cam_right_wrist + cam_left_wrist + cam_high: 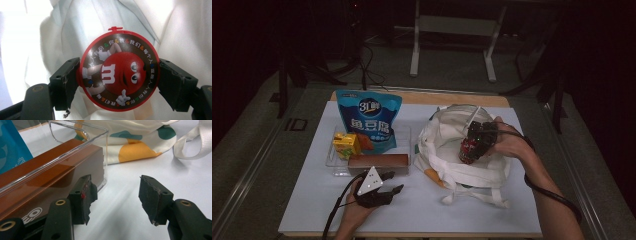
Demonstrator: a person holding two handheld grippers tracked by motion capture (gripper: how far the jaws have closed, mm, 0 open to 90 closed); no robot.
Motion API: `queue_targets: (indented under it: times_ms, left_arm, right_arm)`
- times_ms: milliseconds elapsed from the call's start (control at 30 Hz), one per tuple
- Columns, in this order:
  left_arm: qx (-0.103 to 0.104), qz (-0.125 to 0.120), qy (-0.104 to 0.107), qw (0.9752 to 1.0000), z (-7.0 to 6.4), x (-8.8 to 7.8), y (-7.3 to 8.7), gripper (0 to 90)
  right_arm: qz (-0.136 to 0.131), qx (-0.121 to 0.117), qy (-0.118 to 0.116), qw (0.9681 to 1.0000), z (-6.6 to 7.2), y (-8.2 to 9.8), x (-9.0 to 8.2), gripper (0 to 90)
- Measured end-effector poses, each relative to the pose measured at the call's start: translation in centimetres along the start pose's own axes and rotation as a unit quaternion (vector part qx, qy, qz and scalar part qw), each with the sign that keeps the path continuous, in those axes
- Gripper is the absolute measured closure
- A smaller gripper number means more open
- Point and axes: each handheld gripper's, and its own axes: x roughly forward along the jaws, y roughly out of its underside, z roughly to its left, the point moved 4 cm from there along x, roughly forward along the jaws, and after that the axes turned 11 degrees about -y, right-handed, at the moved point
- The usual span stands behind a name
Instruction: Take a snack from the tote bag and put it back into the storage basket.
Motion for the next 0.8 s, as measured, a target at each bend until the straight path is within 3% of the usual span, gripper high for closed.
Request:
queue_targets:
  times_ms: [533, 800]
  left_arm:
    - [0.001, 0.000, 0.000, 1.0000, 0.0, 0.0, 0.0, 44.8]
    - [0.001, 0.000, 0.000, 1.0000, 0.0, 0.0, 0.0, 44.8]
  right_arm:
    - [-0.026, -0.028, 0.008, 0.9992, 1.1, -1.2, -2.1, 23.7]
    - [-0.025, -0.042, 0.009, 0.9988, 1.4, -1.6, -2.5, 23.8]
